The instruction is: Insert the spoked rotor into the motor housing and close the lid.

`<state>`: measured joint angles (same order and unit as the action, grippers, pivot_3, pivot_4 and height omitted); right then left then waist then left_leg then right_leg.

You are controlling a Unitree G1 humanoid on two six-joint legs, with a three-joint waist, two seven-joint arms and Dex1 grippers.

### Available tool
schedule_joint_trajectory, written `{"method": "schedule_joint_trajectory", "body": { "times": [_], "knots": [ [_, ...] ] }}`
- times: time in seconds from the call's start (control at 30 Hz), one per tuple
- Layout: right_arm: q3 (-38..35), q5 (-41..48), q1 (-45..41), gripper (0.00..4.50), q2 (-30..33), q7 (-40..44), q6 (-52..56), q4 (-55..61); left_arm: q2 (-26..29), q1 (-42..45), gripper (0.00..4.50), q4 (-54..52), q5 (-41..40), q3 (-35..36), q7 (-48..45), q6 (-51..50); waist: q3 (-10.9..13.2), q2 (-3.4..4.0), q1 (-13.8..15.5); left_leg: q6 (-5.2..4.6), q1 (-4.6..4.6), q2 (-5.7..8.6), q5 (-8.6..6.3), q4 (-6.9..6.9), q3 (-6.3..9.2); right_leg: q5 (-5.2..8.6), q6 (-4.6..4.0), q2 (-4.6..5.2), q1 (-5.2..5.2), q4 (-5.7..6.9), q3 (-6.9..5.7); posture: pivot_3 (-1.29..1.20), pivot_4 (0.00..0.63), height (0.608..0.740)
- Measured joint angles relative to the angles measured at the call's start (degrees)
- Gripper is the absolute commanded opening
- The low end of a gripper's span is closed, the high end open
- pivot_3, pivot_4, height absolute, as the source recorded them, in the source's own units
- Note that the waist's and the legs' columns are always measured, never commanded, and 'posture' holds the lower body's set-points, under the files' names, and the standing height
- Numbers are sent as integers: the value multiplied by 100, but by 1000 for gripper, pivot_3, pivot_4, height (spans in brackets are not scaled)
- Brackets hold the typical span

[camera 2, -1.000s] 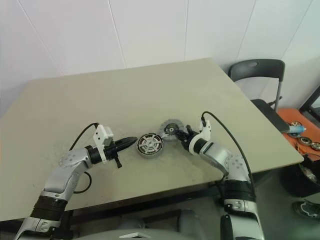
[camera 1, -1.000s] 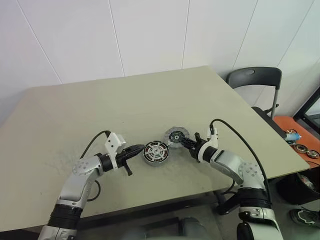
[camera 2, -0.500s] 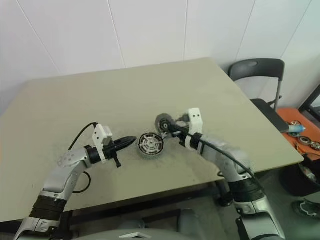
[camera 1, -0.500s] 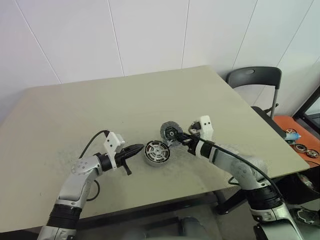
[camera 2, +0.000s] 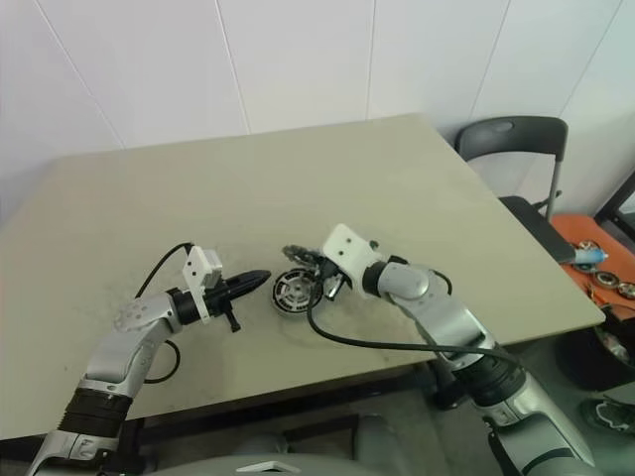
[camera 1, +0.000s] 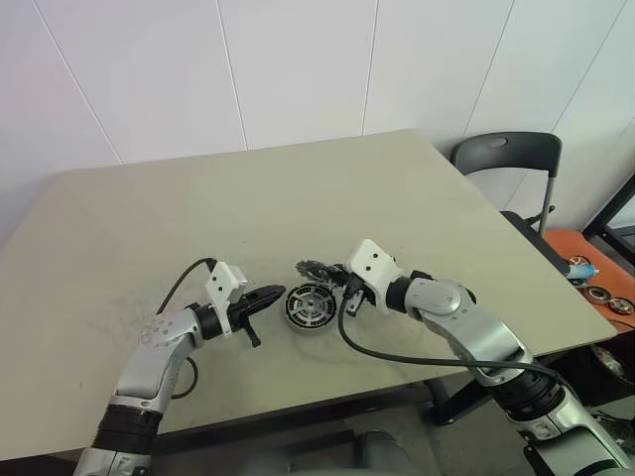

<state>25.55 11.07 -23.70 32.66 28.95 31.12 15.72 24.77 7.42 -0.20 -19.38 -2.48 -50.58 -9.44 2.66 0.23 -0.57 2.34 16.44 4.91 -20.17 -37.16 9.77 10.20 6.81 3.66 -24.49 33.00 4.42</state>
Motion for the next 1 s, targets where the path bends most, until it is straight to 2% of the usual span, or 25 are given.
{"method": "schedule_joint_trajectory", "body": {
  "times": [0.17,0.57,0.73,1.0],
  "knots": [
    [78,57,149,2727,-63,527,185,-1,3,5,0,0,1,3,0,0,4,-7,-4,0,0,-1,0,-2,1,0,0,0,0,2,-1,0,0,740],
    [-608,852,-111,2727,28,2112,464,-395,52,188,0,59,1,113,-51,3,6,-11,-2,0,-1,-1,0,-1,1,-1,-1,0,0,2,-2,0,0,740],
    [-1045,991,-384,2727,-236,2144,473,-965,111,194,0,74,2,117,-64,-17,7,-12,0,0,-2,-1,0,-2,2,-1,-1,-1,0,7,-3,0,0,740],
    [-1187,966,-507,2727,-537,2090,387,-1473,174,173,0,233,36,100,-170,-23,7,-12,-2,0,0,0,0,-1,1,-3,-3,1,-3,5,-3,0,0,740]
  ]
}}
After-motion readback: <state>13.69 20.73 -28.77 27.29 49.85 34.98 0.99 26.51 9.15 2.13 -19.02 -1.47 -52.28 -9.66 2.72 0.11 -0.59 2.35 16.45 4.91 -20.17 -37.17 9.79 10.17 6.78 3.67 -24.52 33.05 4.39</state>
